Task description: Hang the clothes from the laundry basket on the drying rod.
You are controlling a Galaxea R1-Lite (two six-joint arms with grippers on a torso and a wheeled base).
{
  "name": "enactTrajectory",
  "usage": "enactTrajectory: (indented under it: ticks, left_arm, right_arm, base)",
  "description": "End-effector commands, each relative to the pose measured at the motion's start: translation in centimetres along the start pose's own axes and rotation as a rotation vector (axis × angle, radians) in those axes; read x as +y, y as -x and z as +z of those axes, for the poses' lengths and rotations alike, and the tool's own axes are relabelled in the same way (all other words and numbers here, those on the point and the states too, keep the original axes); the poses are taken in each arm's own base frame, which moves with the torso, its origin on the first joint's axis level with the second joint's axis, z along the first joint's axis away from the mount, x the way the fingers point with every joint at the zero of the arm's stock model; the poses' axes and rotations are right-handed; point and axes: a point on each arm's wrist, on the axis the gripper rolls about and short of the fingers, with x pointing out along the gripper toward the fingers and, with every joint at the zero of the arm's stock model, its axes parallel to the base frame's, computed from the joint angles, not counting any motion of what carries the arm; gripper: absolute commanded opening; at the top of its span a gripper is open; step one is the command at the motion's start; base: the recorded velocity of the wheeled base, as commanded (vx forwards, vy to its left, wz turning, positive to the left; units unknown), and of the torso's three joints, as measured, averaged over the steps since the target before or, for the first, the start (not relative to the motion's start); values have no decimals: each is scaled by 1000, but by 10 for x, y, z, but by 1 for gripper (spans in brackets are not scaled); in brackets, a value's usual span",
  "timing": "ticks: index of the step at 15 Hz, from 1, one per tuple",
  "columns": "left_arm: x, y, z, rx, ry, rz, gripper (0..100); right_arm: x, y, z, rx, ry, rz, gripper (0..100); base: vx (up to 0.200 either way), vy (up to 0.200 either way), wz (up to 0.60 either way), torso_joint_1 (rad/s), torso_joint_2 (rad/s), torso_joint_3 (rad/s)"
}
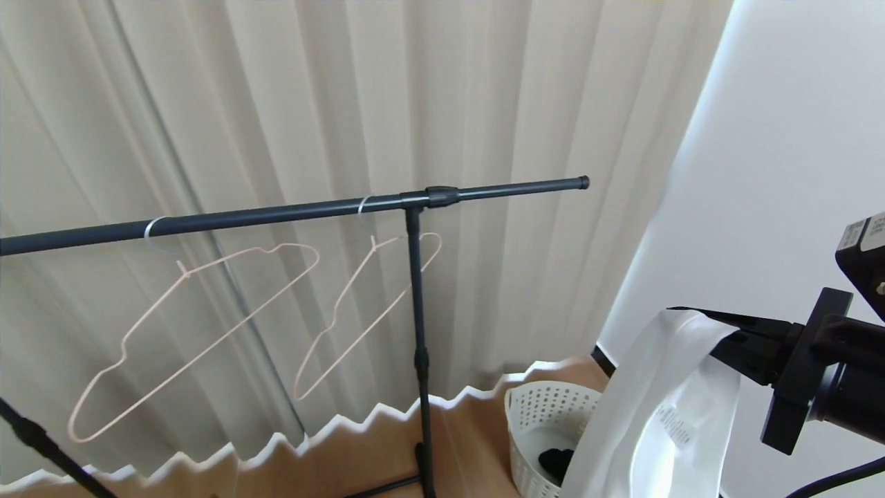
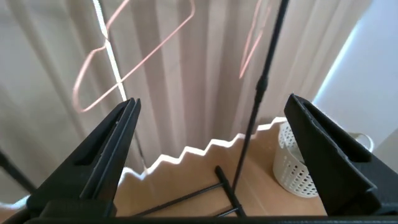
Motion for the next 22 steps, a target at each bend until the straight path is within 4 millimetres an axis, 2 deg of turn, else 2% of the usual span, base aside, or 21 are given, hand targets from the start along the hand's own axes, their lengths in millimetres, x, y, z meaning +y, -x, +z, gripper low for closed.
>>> enactTrajectory:
  ticks: [1, 4, 6, 14, 22]
  left_arm:
    - [0, 0, 0, 2, 0, 0, 100]
    - [0, 0, 0, 0, -1, -1, 100]
    - [0, 0, 0, 2, -1, -3, 100]
    - [0, 0, 0, 2, 0, -3, 100]
    - [0, 0, 0, 2, -1, -5, 100]
  right_arm:
    - [0, 0, 1, -2, -1, 0, 0]
    - [0, 0, 1, -2, -1, 0, 0]
    - [0, 0, 1, -2, 1, 0, 0]
    - [0, -1, 0, 1, -1, 1, 0]
    - [0, -1, 0, 2, -1, 1, 0]
  base:
    - [0, 0, 600, -2, -2, 2]
    - [0, 0, 600, -1, 2, 2]
    - [0, 0, 0, 0, 0, 0]
    - [-200, 0, 0, 2, 2, 3]
    - [0, 200, 0, 5, 3, 1]
